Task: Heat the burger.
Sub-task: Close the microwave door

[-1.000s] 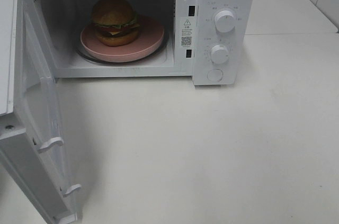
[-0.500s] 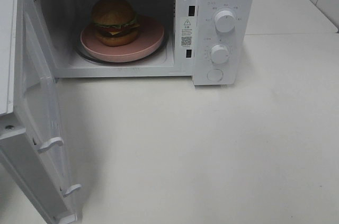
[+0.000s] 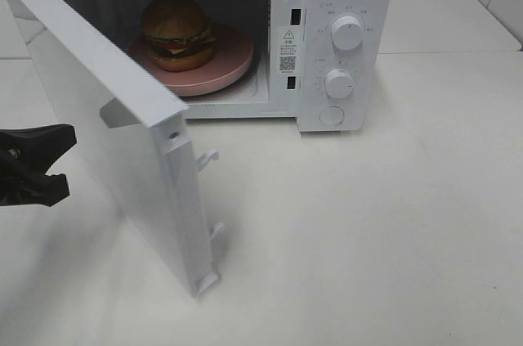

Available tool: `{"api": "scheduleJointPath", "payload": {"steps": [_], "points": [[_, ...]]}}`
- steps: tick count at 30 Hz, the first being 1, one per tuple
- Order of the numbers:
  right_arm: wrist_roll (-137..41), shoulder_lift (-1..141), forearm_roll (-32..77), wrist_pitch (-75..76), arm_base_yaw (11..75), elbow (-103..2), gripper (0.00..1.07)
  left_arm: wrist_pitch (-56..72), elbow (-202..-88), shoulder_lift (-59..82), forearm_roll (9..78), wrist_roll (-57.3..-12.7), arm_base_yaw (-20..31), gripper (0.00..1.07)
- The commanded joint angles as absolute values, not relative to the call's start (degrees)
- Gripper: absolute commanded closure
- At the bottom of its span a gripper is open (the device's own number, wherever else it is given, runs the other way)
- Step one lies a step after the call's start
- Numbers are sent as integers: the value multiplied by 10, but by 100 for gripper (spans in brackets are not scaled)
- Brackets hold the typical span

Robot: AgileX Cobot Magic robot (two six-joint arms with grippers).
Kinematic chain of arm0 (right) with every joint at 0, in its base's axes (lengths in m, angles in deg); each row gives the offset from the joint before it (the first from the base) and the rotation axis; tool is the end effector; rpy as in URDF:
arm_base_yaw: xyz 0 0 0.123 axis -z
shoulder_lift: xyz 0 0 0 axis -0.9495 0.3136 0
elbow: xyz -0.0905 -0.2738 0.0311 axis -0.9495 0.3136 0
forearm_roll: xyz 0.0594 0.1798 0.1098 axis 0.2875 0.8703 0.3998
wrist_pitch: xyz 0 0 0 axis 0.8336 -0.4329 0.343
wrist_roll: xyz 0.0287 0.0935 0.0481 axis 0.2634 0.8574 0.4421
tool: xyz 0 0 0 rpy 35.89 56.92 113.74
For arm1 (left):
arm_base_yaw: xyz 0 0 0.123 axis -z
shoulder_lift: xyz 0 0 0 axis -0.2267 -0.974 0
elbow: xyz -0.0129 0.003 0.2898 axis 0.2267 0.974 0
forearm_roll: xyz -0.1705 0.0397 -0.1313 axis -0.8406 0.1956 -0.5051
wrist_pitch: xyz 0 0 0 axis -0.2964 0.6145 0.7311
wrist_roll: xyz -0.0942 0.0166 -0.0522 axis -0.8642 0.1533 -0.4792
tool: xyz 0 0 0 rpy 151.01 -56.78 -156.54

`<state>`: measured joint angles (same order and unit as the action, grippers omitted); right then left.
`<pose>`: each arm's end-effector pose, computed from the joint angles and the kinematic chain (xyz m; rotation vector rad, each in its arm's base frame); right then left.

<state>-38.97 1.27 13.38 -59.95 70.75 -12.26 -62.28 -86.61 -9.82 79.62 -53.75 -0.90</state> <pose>-0.0223 -0.0140 0.2634 0.0612 1.9560 -0.1152 0.2113 -0.0811 0.1824 0.3685 1.8199 -0.4876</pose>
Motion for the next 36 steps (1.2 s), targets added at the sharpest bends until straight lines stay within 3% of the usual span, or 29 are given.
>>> {"api": "scheduleJointPath", "payload": {"steps": [1, 17, 36], "points": [[-391, -1, 130, -597, 711, -121, 38, -641, -885, -110, 750, -525, 30, 107], [-391, -1, 130, -597, 711, -121, 38, -643, -974, -170, 706, -525, 120, 107], [-391, -1, 130, -597, 711, -121, 38, -551, -1134, -230, 703, -542, 143, 107]]}}
